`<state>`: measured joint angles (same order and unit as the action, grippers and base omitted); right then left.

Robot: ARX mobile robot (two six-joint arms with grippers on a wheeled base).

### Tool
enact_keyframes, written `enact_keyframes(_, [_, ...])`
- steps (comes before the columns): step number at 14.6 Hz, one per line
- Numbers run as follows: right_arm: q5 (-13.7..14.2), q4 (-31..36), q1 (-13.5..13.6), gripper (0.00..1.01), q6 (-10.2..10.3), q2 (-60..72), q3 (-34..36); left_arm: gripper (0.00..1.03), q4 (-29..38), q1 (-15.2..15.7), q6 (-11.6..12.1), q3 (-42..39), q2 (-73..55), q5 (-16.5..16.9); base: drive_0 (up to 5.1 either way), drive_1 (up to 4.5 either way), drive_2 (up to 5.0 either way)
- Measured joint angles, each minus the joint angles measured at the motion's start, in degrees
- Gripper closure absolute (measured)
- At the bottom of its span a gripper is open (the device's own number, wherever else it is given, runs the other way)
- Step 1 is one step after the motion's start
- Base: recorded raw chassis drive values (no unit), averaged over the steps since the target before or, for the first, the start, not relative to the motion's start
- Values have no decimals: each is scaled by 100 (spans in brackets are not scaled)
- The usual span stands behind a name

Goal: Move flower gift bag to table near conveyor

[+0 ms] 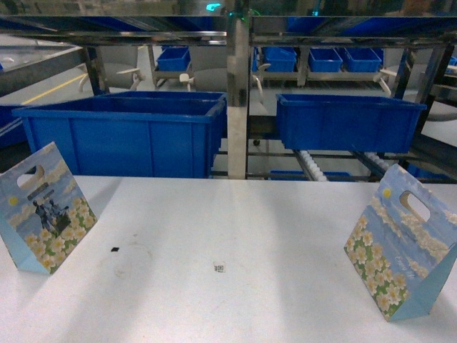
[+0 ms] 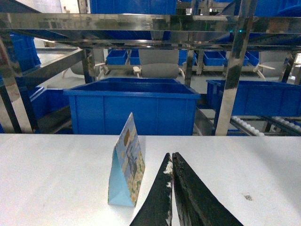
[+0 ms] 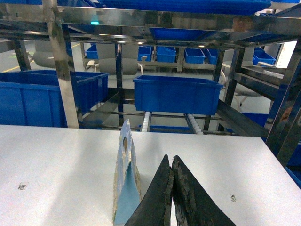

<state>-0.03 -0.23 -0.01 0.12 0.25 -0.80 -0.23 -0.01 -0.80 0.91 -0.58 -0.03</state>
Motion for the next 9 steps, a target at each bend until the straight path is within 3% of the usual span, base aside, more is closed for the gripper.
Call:
enact_keyframes(4, [0,0,0,99,0,2,0,100,2,0,-4,0,0,0,0,0,0])
enact_keyframes(5, [0,0,0,94,-4,2,0,86,2,0,-2,0,0,0,0,0,0])
enact_keyframes(9, [0,0,0,39,-2,2,0,32,2,0,-2,0,0,-2,0,0,0])
